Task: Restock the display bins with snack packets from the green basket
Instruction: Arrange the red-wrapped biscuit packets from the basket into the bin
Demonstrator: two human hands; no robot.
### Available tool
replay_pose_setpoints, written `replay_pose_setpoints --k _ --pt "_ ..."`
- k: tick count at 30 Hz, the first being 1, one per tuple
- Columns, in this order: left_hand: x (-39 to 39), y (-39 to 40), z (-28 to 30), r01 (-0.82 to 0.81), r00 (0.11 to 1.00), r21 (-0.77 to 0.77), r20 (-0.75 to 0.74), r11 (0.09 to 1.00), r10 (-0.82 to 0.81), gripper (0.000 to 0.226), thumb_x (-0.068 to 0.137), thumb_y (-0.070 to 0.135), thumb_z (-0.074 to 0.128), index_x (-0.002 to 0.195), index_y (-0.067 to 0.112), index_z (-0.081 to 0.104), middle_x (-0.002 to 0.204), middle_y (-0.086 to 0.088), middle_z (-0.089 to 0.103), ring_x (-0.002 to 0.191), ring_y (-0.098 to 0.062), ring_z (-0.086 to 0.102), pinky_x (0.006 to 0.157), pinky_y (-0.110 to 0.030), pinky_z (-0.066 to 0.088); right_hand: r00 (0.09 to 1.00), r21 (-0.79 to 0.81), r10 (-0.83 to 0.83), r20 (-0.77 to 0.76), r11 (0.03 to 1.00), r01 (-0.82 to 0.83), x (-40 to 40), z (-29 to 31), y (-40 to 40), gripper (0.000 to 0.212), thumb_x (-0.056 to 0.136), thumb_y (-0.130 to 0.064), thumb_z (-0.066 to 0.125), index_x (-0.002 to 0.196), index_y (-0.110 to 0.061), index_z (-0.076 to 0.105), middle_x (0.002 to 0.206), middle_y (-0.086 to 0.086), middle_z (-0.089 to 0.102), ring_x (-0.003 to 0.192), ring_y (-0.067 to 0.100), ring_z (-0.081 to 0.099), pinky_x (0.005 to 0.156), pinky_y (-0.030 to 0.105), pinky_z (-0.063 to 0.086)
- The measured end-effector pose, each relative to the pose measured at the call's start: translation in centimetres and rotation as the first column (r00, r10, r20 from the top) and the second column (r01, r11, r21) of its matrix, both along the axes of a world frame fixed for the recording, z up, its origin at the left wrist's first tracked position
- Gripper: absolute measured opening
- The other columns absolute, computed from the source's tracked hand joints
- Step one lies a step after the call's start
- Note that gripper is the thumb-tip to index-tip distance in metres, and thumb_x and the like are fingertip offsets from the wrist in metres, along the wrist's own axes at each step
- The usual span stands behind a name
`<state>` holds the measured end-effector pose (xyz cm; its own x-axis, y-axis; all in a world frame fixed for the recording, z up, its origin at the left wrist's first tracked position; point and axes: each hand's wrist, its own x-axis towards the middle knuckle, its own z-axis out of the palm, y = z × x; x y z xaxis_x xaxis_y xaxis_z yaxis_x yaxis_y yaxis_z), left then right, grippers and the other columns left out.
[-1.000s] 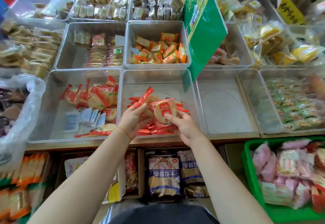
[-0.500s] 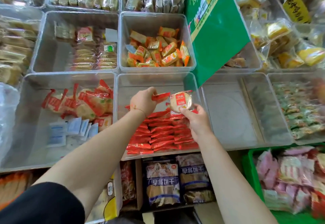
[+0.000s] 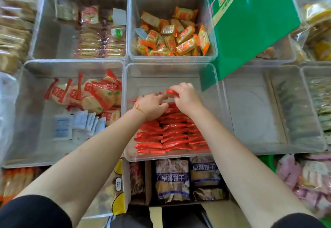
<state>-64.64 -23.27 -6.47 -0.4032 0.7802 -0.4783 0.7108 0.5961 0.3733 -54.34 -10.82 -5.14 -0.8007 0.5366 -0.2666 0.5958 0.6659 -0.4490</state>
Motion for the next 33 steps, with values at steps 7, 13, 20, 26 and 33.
replay_pose_setpoints --k 7,13,20,26,33 --pt "-0.6 -0.3 0.7 -0.123 0.992 -0.096 -0.053 0.988 0.118 0.045 0.100 0.035 0.025 0.128 0.021 0.057 0.132 -0.012 0.058 0.122 -0.031 0.052 0.100 -0.043 0.034 0.929 0.024 0.166 0.332 0.983 -0.184 -1.5 0.0 -1.3 0.050 0.092 -0.010 0.038 0.135 -0.025 0.058 0.136 0.010 0.056 0.127 0.030 0.045 0.107 0.042 0.039" --pt "-0.6 -0.2 0.6 -0.124 0.990 -0.120 -0.077 0.985 0.116 0.050 0.101 0.041 0.023 0.132 0.018 0.054 0.132 -0.015 0.058 0.121 -0.032 0.053 0.101 -0.044 0.034 0.914 0.002 0.149 0.377 0.987 -0.162 -0.9 0.3 -0.9 0.050 0.093 -0.022 0.037 0.140 -0.031 0.052 0.145 0.005 0.050 0.134 0.028 0.040 0.112 0.047 0.028" --pt "0.8 -1.6 0.7 -0.102 0.989 0.021 -0.103 0.995 0.104 0.047 0.099 0.038 0.031 0.136 0.018 0.053 0.136 -0.011 0.056 0.126 -0.031 0.048 0.109 -0.047 0.031 0.975 -0.039 0.083 0.208 0.996 -0.077 1.3 1.0 -1.8 0.052 0.093 -0.021 0.041 0.145 -0.028 0.045 0.150 -0.001 0.045 0.139 0.024 0.035 0.114 0.047 0.025" --pt "5.9 -3.3 4.9 -0.271 0.944 0.490 -0.033 0.828 0.329 0.026 0.091 0.029 0.048 0.095 0.015 0.069 0.091 -0.004 0.068 0.088 -0.026 0.061 0.072 -0.037 0.049 0.942 -0.048 -0.170 -0.289 0.986 0.163 6.9 5.1 -3.8 0.027 0.093 -0.009 0.048 0.109 -0.015 0.069 0.110 0.001 0.066 0.102 0.017 0.057 0.086 0.031 0.049" --pt "16.1 -4.8 8.8 -0.423 0.906 0.414 0.229 0.806 0.357 0.020 0.090 0.024 0.053 0.080 0.019 0.070 0.067 0.003 0.067 0.064 -0.020 0.061 0.064 -0.036 0.052 0.823 -0.439 -0.460 -0.332 0.848 0.297 17.4 7.5 -6.2 0.028 0.093 -0.005 0.046 0.083 -0.016 0.071 0.068 -0.002 0.065 0.059 0.013 0.058 0.053 0.026 0.048"
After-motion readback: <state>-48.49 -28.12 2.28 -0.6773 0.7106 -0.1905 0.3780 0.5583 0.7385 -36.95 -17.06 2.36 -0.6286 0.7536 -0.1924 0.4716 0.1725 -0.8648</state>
